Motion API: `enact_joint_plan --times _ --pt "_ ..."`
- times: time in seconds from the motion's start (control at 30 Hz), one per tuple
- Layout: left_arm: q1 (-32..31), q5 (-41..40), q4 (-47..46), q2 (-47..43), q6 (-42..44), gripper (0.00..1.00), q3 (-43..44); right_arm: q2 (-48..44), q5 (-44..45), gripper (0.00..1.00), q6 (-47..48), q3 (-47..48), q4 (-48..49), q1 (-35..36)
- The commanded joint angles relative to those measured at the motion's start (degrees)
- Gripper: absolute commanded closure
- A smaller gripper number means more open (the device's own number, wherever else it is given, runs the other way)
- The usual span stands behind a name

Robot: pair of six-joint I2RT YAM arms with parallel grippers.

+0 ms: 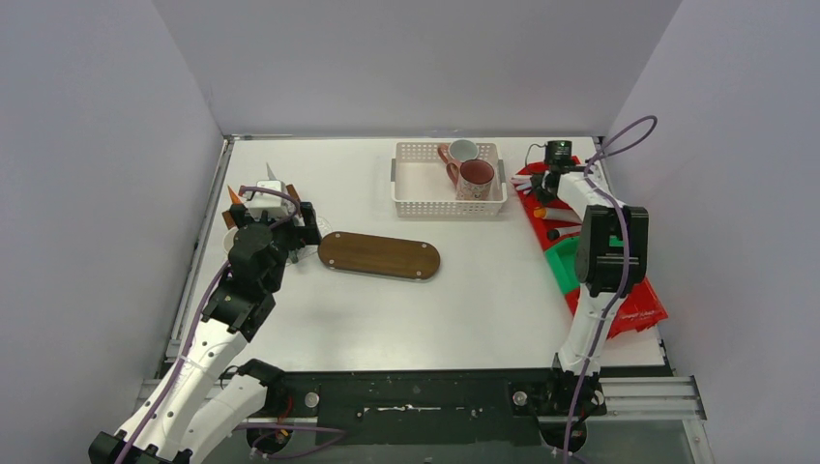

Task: Prepare toiletry sets of a toothbrush and toothpaste on the tray
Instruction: Pick up the toothbrush from the storage box.

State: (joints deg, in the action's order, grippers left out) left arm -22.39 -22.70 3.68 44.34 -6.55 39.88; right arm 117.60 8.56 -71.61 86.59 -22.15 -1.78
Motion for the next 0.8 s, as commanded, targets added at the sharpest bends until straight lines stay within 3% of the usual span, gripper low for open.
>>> enact_joint_plan --times 0.0,0.5,0.77 --pt "0.33 0.31 -2.79 -0.26 0.66 0.04 -0.06 -6.61 2.47 0.87 -0.37 -1.11 0.46 -0.52" --pt "0.51 0.93 -2.73 -1.13 0.23 0.04 0.00 -17.38 3.02 0.89 3.26 -8.21 1.72 -0.59" --pt "0.81 0.99 -2.71 -1.27 0.06 0.04 -0.13 -15.10 4.89 0.89 5.84 -8.80 0.42 -2.08"
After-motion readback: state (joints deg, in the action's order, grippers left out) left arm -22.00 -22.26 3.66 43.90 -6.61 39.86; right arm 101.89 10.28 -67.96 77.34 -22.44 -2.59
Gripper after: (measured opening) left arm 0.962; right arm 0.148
